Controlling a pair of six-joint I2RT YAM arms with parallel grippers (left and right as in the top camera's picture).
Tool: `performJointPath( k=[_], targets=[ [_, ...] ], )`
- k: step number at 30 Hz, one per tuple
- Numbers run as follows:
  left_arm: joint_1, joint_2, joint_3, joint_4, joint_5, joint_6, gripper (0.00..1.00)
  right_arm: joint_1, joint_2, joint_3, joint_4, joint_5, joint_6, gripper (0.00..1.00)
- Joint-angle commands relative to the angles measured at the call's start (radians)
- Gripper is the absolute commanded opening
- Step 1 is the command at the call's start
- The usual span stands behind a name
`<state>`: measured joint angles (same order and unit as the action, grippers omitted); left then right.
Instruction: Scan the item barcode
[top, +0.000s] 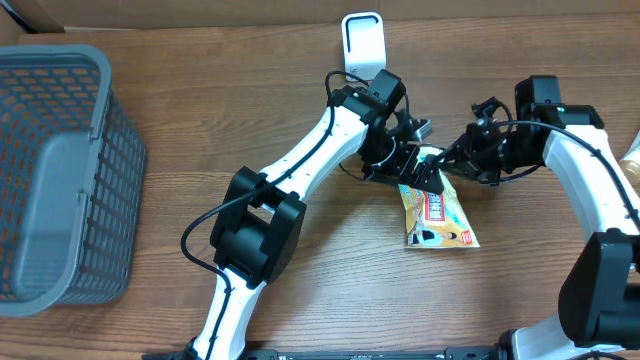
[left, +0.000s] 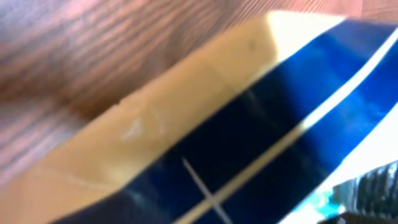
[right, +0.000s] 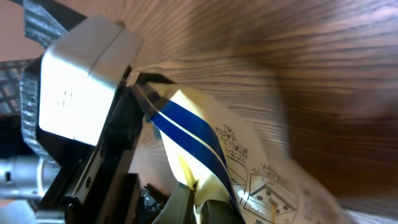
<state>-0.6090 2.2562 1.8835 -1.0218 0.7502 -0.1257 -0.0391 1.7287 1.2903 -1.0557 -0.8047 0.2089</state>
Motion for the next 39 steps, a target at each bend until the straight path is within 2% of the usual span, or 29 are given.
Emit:
performJointPath(
  k=[1,2,4,5,7,8,10,13,16,18,19,20,22,23,24,27,32,33,34,35,39],
  targets=[
    [-0.006,-0.003,-0.004,0.056,0.036,0.052,0.98,0.011,-0.025,0.019,-0.005,-0.119,0.0,0.04],
    [-0.006,-0.003,-0.003,0.065,0.036,0.052,0.9,0.011,-0.025,0.019,-0.005,-0.119,0.0,0.04],
    [-0.006,-0.003,-0.003,0.075,0.036,0.052,0.68,0.011,-0.025,0.019,-0.005,-0.119,0.0,0.04],
    [-0.006,-0.003,-0.003,0.077,0.036,0.052,0.61,0.01,-0.025,0.019,-0.002,-0.119,0.0,0.04],
    [-0.006,-0.003,-0.003,0.077,0.035,0.052,0.39,0.008,-0.025,0.02,0.002,-0.119,0.004,0.04],
    [-0.005,-0.003,-0.003,0.077,0.033,0.052,0.24,0.005,-0.025,0.021,0.003,-0.125,0.004,0.04],
    [0.001,-0.003,-0.003,0.077,0.032,0.052,0.04,-0.004,-0.025,0.029,0.003,-0.123,0.003,0.04],
    [0.014,-0.003,-0.003,0.07,0.032,0.051,0.04,-0.021,-0.025,0.055,0.003,-0.068,0.003,0.04],
    [0.029,-0.003,-0.002,0.049,0.036,0.05,0.04,-0.024,-0.025,0.094,-0.008,0.037,0.003,0.19],
    [0.042,-0.006,-0.001,0.038,0.036,0.047,0.04,-0.024,-0.025,0.123,-0.023,0.117,0.002,0.49],
    [0.05,-0.009,0.0,0.031,0.036,0.047,0.04,-0.024,-0.025,0.14,-0.033,0.171,0.003,0.6],
    [0.056,-0.013,0.001,0.026,0.036,0.047,0.04,-0.024,-0.025,0.154,-0.043,0.223,0.003,0.67],
    [0.075,-0.029,0.013,-0.002,0.026,0.047,0.04,-0.024,-0.025,0.191,-0.075,0.386,0.003,0.9],
    [0.083,-0.04,0.02,-0.016,0.016,0.047,0.04,-0.024,-0.025,0.205,-0.092,0.447,0.003,0.97],
    [0.091,-0.053,0.028,-0.029,-0.007,0.04,0.04,-0.024,-0.025,0.218,-0.11,0.497,0.003,1.0],
    [0.113,-0.112,0.056,-0.06,-0.16,-0.012,0.04,-0.024,-0.025,0.245,-0.155,0.572,0.002,1.0],
    [0.126,-0.251,0.103,-0.082,-0.522,-0.072,0.04,-0.024,-0.025,0.246,-0.154,0.568,0.003,1.0],
    [0.126,-0.279,0.111,-0.086,-0.613,-0.086,0.04,-0.024,-0.025,0.246,-0.151,0.568,0.003,1.0],
    [0.126,-0.329,0.115,-0.087,-0.779,-0.122,0.04,-0.024,-0.025,0.246,-0.146,0.568,0.003,1.0],
    [0.126,-0.35,0.115,-0.088,-0.856,-0.138,0.04,-0.024,-0.025,0.246,-0.145,0.568,0.003,1.0],
    [0.126,-0.388,0.115,-0.146,-1.068,-0.206,0.04,-0.024,-0.025,0.246,-0.142,0.569,0.003,1.0]
  ],
)
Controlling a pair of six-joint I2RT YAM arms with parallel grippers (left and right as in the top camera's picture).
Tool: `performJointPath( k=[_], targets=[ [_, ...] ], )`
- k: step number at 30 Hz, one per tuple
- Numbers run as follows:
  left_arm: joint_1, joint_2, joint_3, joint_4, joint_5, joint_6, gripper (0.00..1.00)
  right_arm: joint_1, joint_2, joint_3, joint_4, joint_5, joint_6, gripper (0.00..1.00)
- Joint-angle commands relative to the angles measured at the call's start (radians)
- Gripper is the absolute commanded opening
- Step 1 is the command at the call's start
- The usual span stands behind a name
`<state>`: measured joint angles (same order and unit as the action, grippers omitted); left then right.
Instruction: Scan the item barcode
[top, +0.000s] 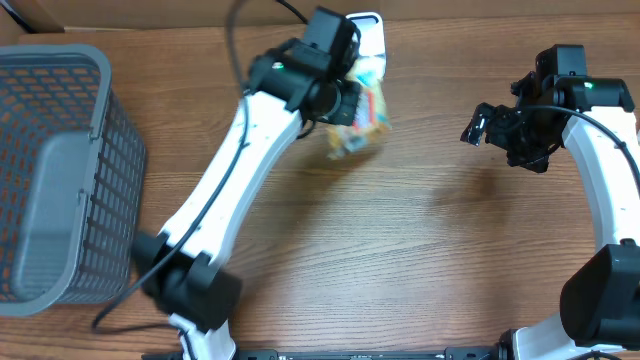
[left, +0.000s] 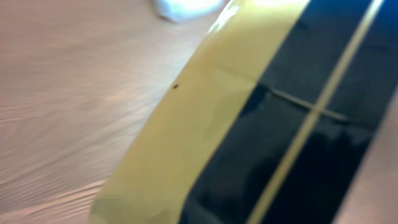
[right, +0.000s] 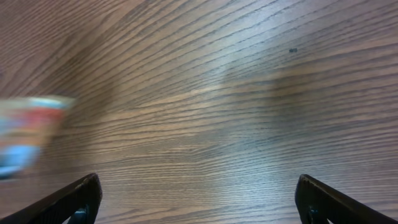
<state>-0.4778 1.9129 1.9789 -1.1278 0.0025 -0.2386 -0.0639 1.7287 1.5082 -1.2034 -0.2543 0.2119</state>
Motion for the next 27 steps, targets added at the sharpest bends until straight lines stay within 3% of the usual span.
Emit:
performJointPath(
  k=[1,8,13,19,20,21,23,27],
  targets=[
    [-0.007,-0.042,0.019,-0.068,-0.353,-0.119,0.04,0.001,-0.025,0.029,0.006,0.019,0.0,1.0],
    [-0.014,0.052,0.019,-0.275,-0.586,-0.405,0.04,0.001,-0.025,0.029,0.021,0.017,0.001,1.0],
    [-0.041,0.161,0.019,-0.331,-0.579,-0.481,0.04,0.0,-0.025,0.029,0.022,-0.008,0.0,1.0],
    [-0.142,0.221,0.019,-0.332,-0.49,-0.481,0.04,-0.036,-0.025,0.032,0.022,-0.009,0.001,1.0],
    [-0.159,0.221,0.019,-0.33,-0.462,-0.48,0.07,-0.045,-0.025,0.033,0.022,-0.011,0.001,1.0],
    [-0.173,0.22,0.02,-0.329,-0.433,-0.48,0.17,-0.054,-0.025,0.036,0.019,-0.019,0.001,1.0],
    [-0.199,0.22,0.02,-0.327,-0.352,-0.479,0.27,-0.084,-0.025,0.05,0.006,-0.057,0.0,1.0],
    [-0.23,0.22,0.02,-0.307,-0.172,-0.448,0.25,-0.158,-0.025,0.106,-0.034,-0.118,0.0,1.0]
  ],
)
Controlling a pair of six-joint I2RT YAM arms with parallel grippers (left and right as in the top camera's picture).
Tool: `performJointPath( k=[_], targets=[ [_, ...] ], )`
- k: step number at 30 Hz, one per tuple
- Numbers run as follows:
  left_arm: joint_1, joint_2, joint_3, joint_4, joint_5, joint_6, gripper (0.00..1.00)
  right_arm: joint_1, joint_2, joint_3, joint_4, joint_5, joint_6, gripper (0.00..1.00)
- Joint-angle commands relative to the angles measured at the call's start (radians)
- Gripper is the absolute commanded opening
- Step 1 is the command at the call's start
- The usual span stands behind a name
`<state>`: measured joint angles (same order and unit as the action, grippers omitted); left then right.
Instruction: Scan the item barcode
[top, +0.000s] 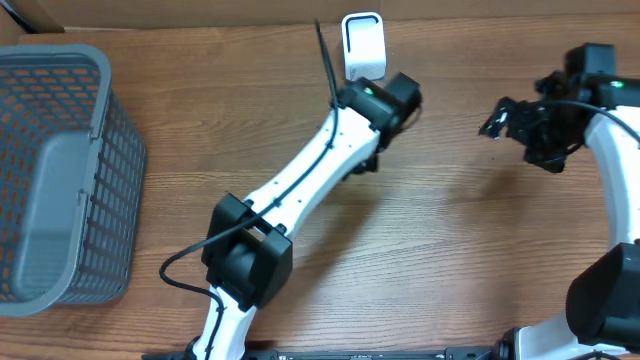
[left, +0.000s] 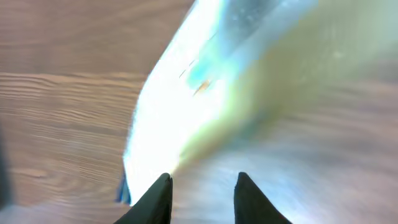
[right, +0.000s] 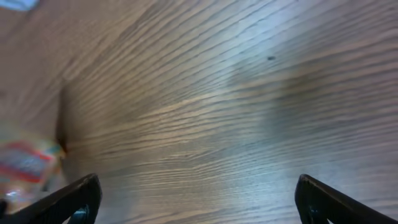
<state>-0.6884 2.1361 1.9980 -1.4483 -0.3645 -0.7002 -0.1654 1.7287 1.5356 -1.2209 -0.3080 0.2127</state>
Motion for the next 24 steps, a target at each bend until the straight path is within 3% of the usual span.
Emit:
performJointPath(
  k=[1,8,14,15,16,18,21,24],
  targets=[
    [-0.022,-0.003,0.001,0.023,0.256,0.023,0.25,-0.076,-0.025,0.098,-0.031,-0.064,-0.001,1.0],
    [-0.025,-0.005,0.008,0.053,0.455,0.079,0.1,-0.124,-0.025,0.163,-0.091,-0.069,-0.002,1.0],
    [0.051,-0.005,0.132,-0.013,0.405,0.117,0.22,-0.081,-0.025,0.161,-0.071,-0.201,-0.02,1.0],
    [0.075,-0.005,0.156,-0.02,0.388,0.117,0.27,-0.062,-0.024,0.159,-0.057,-0.209,-0.028,0.91],
    [0.125,-0.005,0.18,-0.019,0.357,0.115,0.29,-0.018,-0.022,0.153,-0.017,-0.207,-0.031,0.63],
    [0.18,-0.004,0.182,-0.009,0.342,0.113,0.19,0.034,-0.016,0.137,0.041,-0.206,-0.023,0.35],
    [0.258,0.007,0.159,0.002,0.361,0.101,0.04,0.104,0.0,0.097,0.142,-0.207,0.037,0.17],
    [0.309,0.019,0.113,0.017,0.421,0.102,0.04,0.172,0.038,0.063,0.234,-0.207,0.094,0.14]
  ],
)
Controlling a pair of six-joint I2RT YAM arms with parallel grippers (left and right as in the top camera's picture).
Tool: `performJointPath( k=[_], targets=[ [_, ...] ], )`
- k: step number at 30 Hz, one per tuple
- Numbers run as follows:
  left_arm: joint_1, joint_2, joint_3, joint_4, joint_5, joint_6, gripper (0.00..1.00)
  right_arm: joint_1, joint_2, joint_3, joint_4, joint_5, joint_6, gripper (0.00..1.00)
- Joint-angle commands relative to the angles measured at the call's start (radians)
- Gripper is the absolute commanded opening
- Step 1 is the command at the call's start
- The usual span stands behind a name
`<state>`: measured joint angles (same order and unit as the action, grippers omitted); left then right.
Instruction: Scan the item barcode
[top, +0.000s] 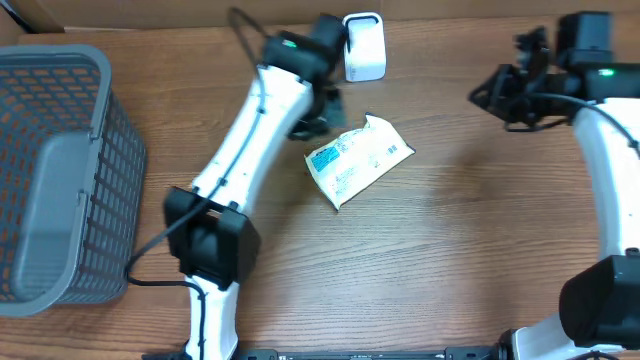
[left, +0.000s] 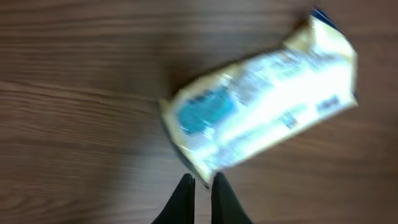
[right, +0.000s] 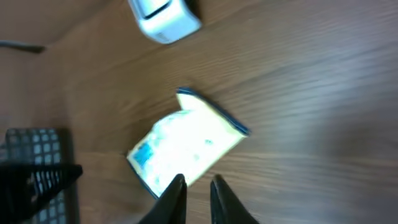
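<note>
The item, a snack packet (top: 358, 160), lies flat on the wooden table with its white and blue printed back facing up, just below the white scanner (top: 362, 45). It also shows as the packet (left: 267, 118) and the packet (right: 186, 146). My left gripper (top: 318, 112) hovers to the packet's left; its fingertips (left: 202, 186) stand close together with nothing between them. My right gripper (top: 492, 95) is off to the right, above the table, its fingertips (right: 196, 186) also drawn together and empty. The scanner (right: 165, 15) sits beyond the packet.
A grey mesh basket (top: 55, 170) stands at the table's left side, and its wall (right: 34, 158) shows at the left of the right wrist view. Bare wooden table (top: 450, 250) surrounds the packet.
The packet, then hidden under my left arm by the scanner, now lies free on the table. My left gripper has drawn back to its left and narrowed. My right gripper has gone from wide open to shut.
First the packet lay mid-table, colourful face up, with both grippers at it. Then my left gripper held it up beside the scanner while the right stood apart, open. Then my left arm covered it below the scanner. Now it lies released, back side up.
</note>
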<state>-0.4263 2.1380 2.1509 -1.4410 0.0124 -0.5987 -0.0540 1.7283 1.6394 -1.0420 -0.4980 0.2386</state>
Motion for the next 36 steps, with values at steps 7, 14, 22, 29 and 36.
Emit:
performJointPath(
  k=[7,14,22,29,36],
  targets=[
    [0.063,0.058,-0.199,0.183,0.269,0.053,0.04,0.19,0.189,-0.082,0.22,-0.021,0.161,0.04],
    [0.058,0.066,-0.34,0.324,0.336,0.067,0.04,0.234,0.346,-0.082,0.277,-0.045,0.208,0.04],
    [0.082,0.066,-0.446,0.367,0.2,0.019,0.04,0.266,0.457,-0.082,0.356,-0.08,0.209,0.04],
    [0.132,0.065,-0.47,0.298,0.029,-0.036,0.04,0.258,0.487,-0.082,0.233,0.131,0.301,0.04],
    [0.175,0.064,-0.344,0.207,0.035,0.024,0.04,0.241,0.415,-0.079,0.076,0.299,0.341,0.04]
  ],
)
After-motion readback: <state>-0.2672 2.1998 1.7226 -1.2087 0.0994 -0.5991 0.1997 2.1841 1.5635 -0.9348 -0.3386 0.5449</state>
